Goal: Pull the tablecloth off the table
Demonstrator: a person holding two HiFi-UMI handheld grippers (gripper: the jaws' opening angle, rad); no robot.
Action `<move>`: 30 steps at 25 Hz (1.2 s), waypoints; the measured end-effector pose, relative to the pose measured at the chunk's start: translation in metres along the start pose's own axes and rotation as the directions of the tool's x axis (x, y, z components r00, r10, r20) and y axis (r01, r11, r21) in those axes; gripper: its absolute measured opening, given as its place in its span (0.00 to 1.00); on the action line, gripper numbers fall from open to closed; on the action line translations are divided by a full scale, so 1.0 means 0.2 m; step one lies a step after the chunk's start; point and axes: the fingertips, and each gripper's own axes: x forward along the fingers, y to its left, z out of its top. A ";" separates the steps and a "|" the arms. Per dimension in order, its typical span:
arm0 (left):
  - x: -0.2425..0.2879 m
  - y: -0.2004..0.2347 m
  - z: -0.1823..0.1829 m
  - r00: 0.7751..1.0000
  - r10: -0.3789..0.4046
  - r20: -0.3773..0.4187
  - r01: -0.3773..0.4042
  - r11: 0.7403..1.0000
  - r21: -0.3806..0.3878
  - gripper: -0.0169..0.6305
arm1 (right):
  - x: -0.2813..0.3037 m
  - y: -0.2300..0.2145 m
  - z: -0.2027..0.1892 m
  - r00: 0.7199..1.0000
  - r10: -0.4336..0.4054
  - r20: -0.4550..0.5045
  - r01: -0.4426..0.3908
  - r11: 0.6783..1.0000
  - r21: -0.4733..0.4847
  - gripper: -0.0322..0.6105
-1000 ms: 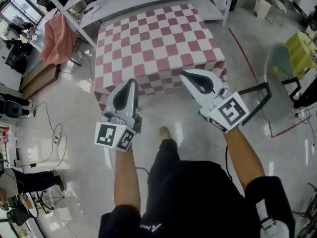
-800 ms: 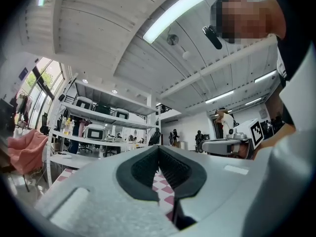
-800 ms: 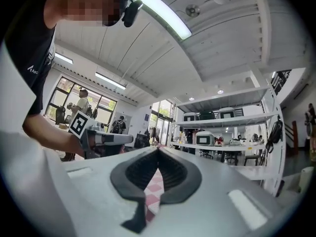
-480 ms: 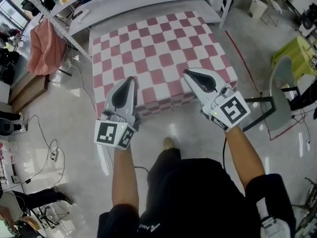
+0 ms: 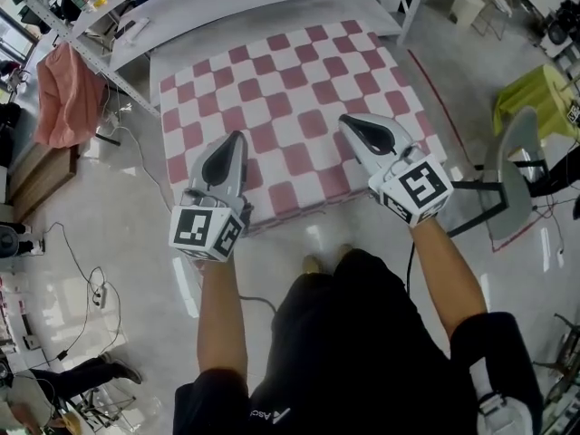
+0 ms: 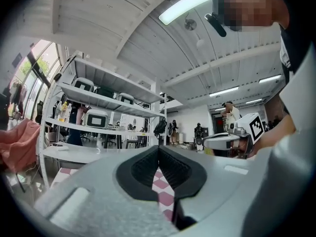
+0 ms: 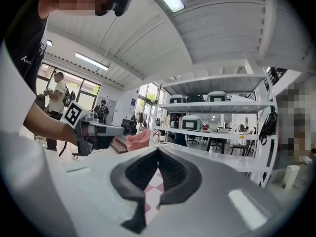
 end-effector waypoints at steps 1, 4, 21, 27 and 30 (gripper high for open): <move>0.03 0.03 -0.03 1.000 0.006 -0.019 -0.006 1.000 -0.008 0.04 | 0.04 -0.03 -0.03 1.000 -0.003 -0.018 0.004 1.000 0.001 0.05; 0.11 0.09 -0.11 0.996 0.031 -0.084 -0.034 0.999 -0.027 0.04 | 0.13 -0.13 -0.14 0.997 -0.009 -0.080 0.011 1.000 0.013 0.05; 0.48 0.50 -0.82 0.807 0.245 -0.538 -0.309 0.950 -0.032 0.37 | 0.47 -0.66 -0.90 0.903 0.011 -0.430 0.055 0.989 0.140 0.38; 0.50 0.67 -1.02 0.721 0.247 -0.647 -0.334 0.942 -0.013 0.42 | 0.58 -0.75 -1.11 0.839 0.006 -0.544 0.091 0.984 0.153 0.45; 0.52 0.71 -1.13 0.681 0.233 -0.694 -0.329 0.944 -0.006 0.42 | 0.62 -0.77 -1.22 0.800 0.004 -0.601 0.105 0.984 0.145 0.47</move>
